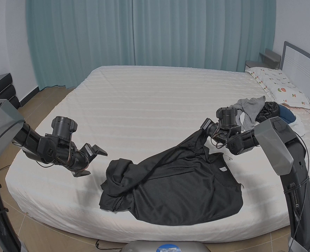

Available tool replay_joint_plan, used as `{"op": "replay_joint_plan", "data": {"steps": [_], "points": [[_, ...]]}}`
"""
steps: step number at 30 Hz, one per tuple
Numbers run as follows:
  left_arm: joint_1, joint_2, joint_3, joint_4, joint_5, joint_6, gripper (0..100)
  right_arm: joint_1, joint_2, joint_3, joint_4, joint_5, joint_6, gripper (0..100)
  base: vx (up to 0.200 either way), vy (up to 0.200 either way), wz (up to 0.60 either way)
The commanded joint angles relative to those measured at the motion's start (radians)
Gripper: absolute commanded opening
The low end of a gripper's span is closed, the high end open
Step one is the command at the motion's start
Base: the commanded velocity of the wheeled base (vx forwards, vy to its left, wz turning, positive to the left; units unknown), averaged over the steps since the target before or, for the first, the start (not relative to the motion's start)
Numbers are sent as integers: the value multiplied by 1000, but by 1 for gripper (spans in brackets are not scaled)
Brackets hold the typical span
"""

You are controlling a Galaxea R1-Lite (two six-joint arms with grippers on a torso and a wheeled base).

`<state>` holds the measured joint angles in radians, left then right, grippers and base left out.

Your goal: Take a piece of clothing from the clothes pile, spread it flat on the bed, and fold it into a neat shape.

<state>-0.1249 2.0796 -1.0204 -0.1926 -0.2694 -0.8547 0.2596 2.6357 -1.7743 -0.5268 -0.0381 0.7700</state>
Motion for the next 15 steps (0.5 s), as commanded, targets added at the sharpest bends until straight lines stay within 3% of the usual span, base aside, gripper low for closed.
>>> {"op": "replay_joint_plan", "data": {"steps": [1,5,14,15], "points": [[-4,30,8,-51,1,-41,100,-51,79,-149,-50,-49,2,0,0,0,0],[-7,42,8,-97,1,-72,100,-68,142,-225,-128,-85,-5,0,0,0,0],[-19,86,8,-142,2,-90,100,-74,208,-226,-79,-85,-34,0,0,0,0],[-22,88,8,-142,2,-90,100,-74,205,-226,-78,-85,-34,100,0,0,0]]}}
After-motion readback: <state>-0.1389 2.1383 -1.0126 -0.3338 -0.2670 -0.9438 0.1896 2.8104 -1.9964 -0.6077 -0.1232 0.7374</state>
